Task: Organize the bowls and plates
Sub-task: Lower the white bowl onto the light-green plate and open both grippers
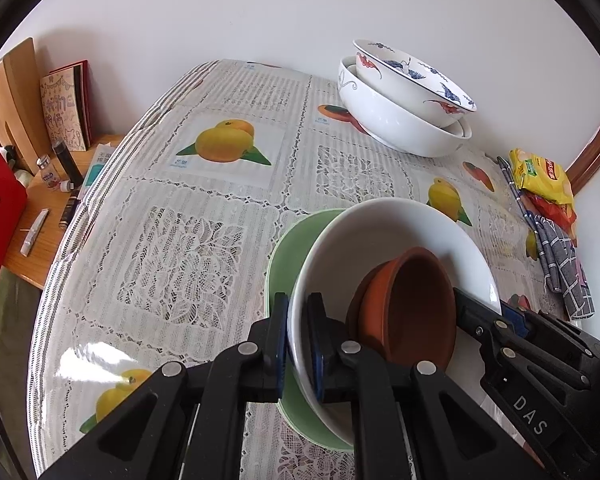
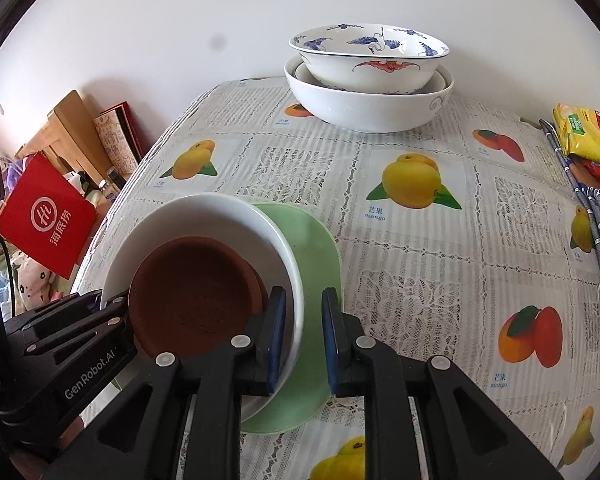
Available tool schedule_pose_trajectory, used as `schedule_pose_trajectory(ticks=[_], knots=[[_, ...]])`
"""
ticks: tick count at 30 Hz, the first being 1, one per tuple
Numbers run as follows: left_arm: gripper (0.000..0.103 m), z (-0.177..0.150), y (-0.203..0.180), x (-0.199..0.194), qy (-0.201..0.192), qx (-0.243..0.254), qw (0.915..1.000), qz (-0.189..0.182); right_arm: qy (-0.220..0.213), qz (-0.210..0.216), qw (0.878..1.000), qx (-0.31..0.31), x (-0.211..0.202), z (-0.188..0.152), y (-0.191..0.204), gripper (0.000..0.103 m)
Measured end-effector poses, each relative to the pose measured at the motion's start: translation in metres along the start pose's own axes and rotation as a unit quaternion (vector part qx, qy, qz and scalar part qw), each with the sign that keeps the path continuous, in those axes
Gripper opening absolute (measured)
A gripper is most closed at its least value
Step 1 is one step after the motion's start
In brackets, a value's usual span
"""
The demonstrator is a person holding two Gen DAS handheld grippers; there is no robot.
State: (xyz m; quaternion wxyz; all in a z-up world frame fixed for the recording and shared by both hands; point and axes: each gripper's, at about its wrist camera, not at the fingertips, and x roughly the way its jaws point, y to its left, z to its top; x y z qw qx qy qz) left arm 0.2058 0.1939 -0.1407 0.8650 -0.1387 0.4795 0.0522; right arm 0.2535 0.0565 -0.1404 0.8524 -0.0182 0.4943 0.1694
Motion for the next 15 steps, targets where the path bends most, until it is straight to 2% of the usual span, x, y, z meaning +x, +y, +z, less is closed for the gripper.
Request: schedule_pose_trajectory(ticks=[8, 11, 15], knots=[[0.012, 0.000, 0.001, -0.002, 0.013, -0.006, 0.9999, -0.005, -0.001, 0.004, 1.000, 0.002, -0.008, -0.003, -0.001, 0.021], [0.014, -0.001, -0.001, -0.005, 0.015, -0.003, 0.9999, -0.004, -0.006, 0.000, 1.000, -0.001, -0.012, -0.006, -0.002, 0.027], [0.016, -0.003, 0.000, -0.011, 0.012, -0.007, 0.9999, -0.008, -0.011, 0.004, 1.000, 0.003, -0.020, -0.009, -0.004, 0.027]])
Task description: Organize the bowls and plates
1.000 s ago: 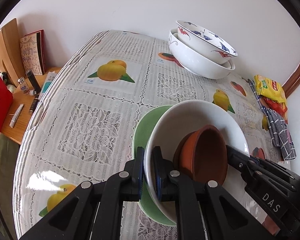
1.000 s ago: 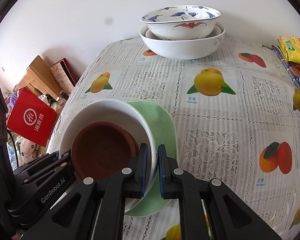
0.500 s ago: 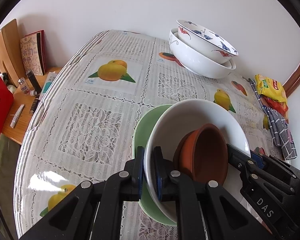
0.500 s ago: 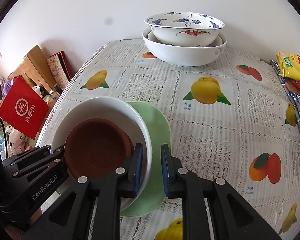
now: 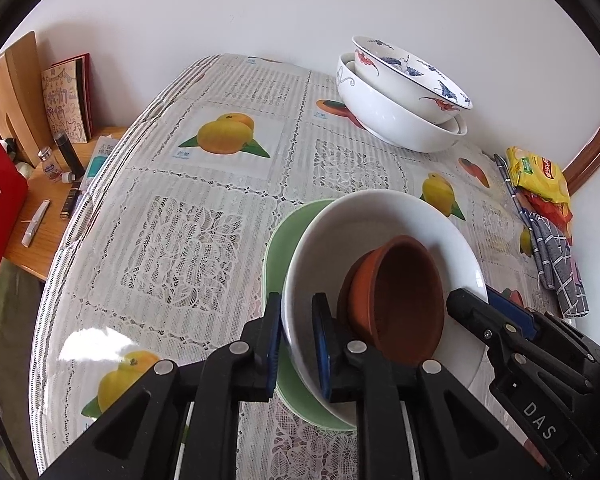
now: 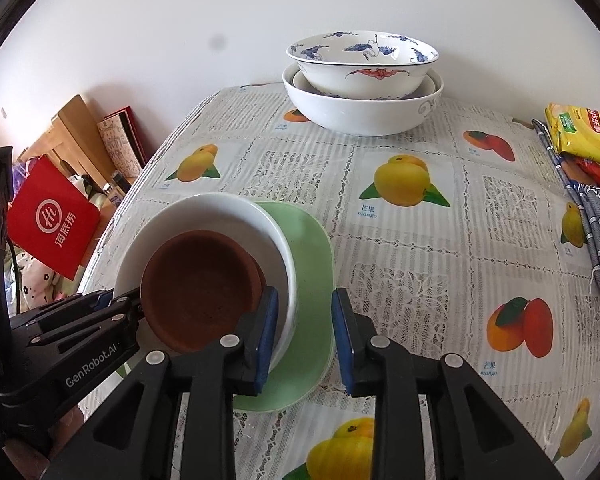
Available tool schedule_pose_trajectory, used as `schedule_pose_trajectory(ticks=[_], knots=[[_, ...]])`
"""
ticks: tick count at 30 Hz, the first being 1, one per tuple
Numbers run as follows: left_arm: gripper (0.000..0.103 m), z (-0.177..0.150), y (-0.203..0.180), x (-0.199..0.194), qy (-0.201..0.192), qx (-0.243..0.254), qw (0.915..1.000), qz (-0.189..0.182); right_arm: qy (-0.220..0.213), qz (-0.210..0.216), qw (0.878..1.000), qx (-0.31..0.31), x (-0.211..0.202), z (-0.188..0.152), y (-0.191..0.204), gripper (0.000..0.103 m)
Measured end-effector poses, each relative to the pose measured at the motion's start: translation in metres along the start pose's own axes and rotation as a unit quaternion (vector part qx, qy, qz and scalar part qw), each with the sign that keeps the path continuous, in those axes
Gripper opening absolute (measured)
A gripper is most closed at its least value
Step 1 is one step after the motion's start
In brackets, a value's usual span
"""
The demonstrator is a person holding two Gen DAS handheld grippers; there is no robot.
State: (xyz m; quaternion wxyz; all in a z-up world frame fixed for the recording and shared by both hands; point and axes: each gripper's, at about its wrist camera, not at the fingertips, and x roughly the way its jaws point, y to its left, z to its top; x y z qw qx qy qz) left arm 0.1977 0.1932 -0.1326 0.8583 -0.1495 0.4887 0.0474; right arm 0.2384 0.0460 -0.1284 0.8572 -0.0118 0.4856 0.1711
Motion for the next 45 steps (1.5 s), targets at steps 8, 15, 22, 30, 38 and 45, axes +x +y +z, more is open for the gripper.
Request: schedule_pose_trajectory(ticks=[8, 15, 22, 30, 38, 45], knots=[[0.025, -0.008, -0.003, -0.017, -0.011, 0.002, 0.9999, 0.008, -0.009, 0.003, 1.000, 0.000, -0.017, -0.008, -0.003, 0.031], [0.027, -0.019, -0.002, -0.040, -0.025, -0.003, 0.9993, 0.026, -0.031, -0.001, 1.000, 0.002, -0.051, -0.021, -0.013, 0.032], [0.040, -0.038, -0.032, -0.069, -0.053, 0.021, 0.9983, 0.016, -0.060, -0.022, 0.998, 0.022, -0.097, -0.042, -0.039, 0.044], [0.047, -0.071, -0.089, -0.113, -0.101, 0.075, 0.9920, -0.012, -0.091, -0.083, 0.991, 0.045, -0.163, -0.078, -0.077, 0.049], [0.061, -0.105, -0.136, -0.152, -0.140, 0.107, 0.9838, -0.033, -0.117, -0.096, 0.985, 0.084, -0.218, -0.117, -0.116, 0.056], [0.088, -0.129, -0.170, -0.175, -0.165, 0.143, 0.9751, -0.038, -0.147, -0.115, 0.978, 0.090, -0.257, -0.142, -0.130, 0.089]])
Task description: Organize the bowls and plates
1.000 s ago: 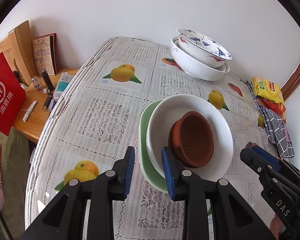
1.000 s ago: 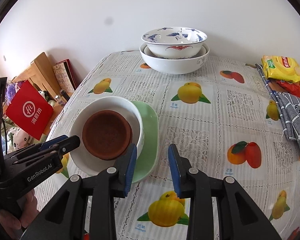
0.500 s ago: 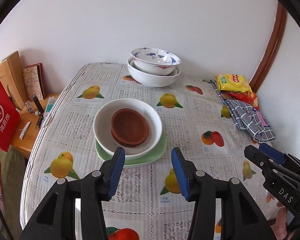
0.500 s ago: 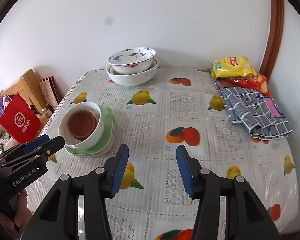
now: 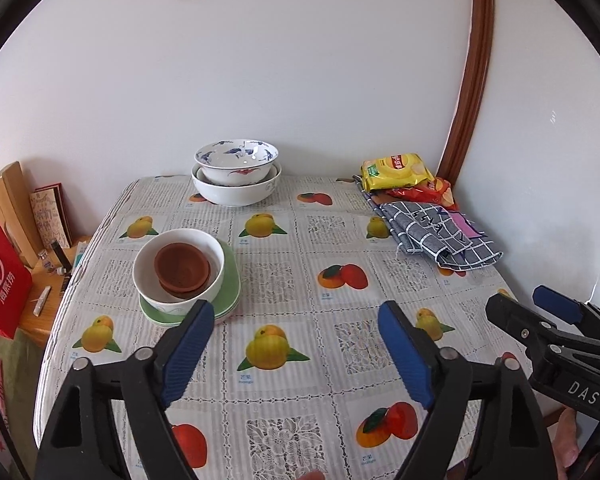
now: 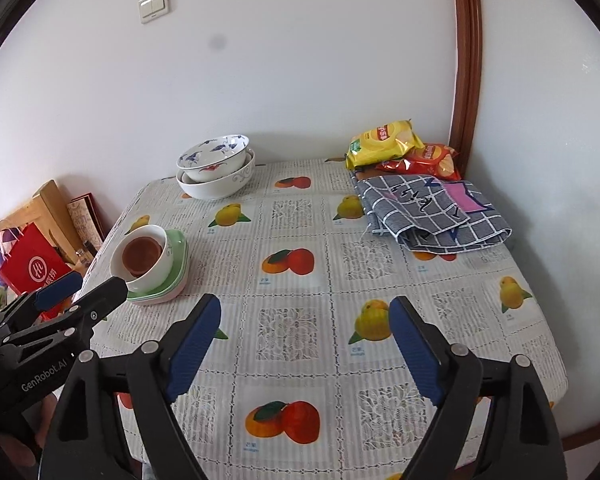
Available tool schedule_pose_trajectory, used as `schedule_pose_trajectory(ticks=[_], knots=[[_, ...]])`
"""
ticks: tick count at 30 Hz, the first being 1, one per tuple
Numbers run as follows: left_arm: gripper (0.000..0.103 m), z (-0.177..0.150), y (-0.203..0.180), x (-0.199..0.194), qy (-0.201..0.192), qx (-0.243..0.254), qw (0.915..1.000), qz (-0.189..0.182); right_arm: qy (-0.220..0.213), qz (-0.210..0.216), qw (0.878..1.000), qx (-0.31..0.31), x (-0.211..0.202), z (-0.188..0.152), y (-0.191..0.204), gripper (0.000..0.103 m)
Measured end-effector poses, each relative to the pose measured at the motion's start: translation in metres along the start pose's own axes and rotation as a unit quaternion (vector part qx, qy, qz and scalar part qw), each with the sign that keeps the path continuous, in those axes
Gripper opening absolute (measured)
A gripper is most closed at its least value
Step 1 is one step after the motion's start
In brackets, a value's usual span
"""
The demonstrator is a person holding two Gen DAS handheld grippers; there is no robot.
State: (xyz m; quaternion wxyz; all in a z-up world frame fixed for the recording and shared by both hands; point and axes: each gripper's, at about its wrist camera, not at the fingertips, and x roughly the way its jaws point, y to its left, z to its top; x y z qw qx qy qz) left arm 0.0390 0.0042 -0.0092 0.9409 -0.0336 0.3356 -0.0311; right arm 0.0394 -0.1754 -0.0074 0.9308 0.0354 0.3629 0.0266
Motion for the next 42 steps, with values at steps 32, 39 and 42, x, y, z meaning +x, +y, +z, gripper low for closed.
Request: schedule_pose_trajectory(ticks=[32, 39, 42], knots=[[0.098, -0.010, -0.024, -0.022, -0.008, 0.005, 0.9999, 0.009, -0.005, -0.035, 0.999, 0.031, -0.030, -0.022, -0.030, 0.098], [0.098, -0.011, -0.024, -0.022, -0.010, 0.004, 0.9999, 0.013, -0.005, -0.035, 0.999, 0.033, -0.031, -0.024, -0.032, 0.098], [0.098, -0.012, -0.025, -0.021, -0.009, 0.003, 0.9999, 0.012, -0.004, -0.034, 0.999, 0.035, -0.031, -0.024, -0.032, 0.098]])
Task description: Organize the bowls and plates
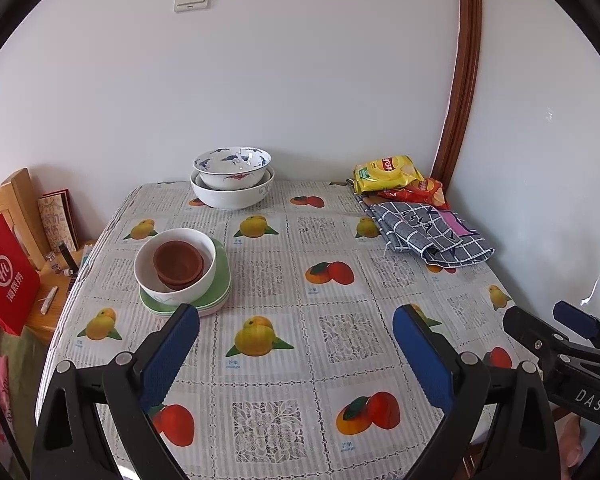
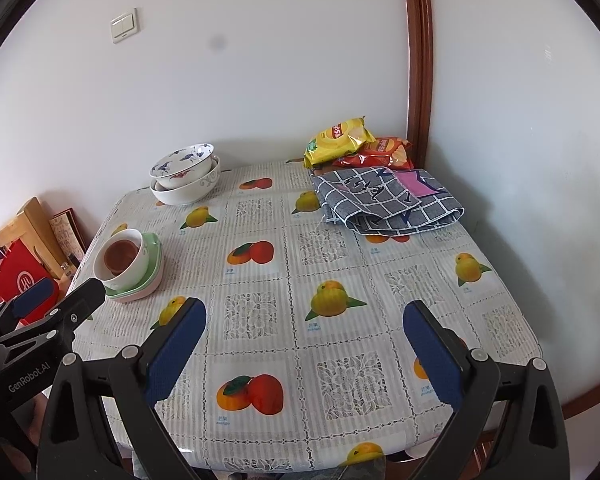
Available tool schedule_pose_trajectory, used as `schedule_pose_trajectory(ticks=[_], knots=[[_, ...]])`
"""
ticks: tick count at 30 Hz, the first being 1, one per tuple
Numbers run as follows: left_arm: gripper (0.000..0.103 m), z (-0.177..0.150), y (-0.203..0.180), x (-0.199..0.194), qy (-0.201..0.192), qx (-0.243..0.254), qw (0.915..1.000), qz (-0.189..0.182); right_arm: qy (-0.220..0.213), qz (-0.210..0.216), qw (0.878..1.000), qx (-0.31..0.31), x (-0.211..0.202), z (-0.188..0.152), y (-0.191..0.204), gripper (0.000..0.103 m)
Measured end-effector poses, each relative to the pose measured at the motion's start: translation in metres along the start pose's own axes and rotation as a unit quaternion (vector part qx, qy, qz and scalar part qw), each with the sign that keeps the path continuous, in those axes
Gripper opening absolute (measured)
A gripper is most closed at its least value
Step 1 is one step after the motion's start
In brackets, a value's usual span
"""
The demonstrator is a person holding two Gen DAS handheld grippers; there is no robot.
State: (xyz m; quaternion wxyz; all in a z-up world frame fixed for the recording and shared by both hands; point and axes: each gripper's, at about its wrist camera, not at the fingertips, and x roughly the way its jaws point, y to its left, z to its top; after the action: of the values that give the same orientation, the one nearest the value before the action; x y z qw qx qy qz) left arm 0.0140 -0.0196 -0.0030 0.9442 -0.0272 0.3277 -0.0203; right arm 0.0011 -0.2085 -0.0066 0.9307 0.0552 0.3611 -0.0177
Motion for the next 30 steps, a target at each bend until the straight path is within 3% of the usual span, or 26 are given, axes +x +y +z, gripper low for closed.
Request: schedule_pose_trajectory(ticks=[30], knots=[[0.098, -0.0034, 0.0008, -0.0006, 0.001, -0.001, 1.0000, 0.002, -0.001, 0.004, 1.000, 0.002, -0.0014, -0.0032, 0.0015, 0.098]])
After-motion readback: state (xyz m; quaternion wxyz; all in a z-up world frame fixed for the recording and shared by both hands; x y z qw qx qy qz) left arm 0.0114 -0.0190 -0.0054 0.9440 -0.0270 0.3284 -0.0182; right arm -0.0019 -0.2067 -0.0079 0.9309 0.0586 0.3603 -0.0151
